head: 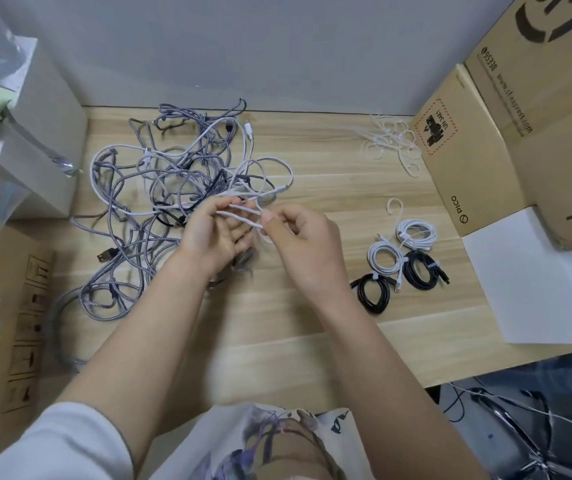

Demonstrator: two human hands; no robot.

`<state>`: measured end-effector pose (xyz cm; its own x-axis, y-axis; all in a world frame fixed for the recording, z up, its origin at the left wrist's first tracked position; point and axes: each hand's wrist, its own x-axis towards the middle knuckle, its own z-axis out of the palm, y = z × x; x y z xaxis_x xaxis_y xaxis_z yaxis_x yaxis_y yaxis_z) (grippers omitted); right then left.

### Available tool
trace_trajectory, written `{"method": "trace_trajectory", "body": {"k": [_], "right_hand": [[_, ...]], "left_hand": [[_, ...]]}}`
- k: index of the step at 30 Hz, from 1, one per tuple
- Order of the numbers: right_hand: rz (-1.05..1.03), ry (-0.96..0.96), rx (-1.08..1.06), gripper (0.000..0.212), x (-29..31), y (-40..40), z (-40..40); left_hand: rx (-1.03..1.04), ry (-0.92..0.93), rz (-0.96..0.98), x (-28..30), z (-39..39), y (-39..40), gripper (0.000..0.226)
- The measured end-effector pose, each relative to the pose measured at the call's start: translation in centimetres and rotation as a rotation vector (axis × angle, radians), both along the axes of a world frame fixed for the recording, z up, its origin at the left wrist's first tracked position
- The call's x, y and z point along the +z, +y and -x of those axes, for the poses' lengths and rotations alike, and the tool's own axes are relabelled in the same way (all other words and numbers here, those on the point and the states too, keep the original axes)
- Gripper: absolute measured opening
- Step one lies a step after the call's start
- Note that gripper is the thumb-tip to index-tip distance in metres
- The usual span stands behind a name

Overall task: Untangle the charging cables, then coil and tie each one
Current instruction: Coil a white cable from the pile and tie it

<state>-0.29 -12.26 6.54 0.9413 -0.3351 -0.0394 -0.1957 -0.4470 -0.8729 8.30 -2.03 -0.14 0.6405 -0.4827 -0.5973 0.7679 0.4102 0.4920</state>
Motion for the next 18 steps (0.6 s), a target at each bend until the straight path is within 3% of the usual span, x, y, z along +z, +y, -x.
{"method": "trace_trajectory", "body": {"k": [6, 12, 15, 18], "right_hand": [[-0.103, -0.211, -0.127, 0.034, 3.8, -1.1, 1.7], [-0.136, -0.098, -0.162, 0.043, 2.9, -2.9, 2.1], [-0.094, 0.002, -0.171, 0.024, 1.7, -3.2, 1.7], [-0.13, 0.086, -0.098, 0.015, 0.8, -2.6, 1.4]], "left_hand": [[0.187, 0.089, -0.046, -0.6, -3.1, 3.0, 0.029], [0.012, -0.02, -0.139, 0.3, -3.7, 3.3, 0.043], [-0.203, -0.126, -0.172, 2.0, -3.0, 2.4, 0.063], [-0.462, -0.325, -0.367, 4.1, -1.6, 1.4, 0.069]]}}
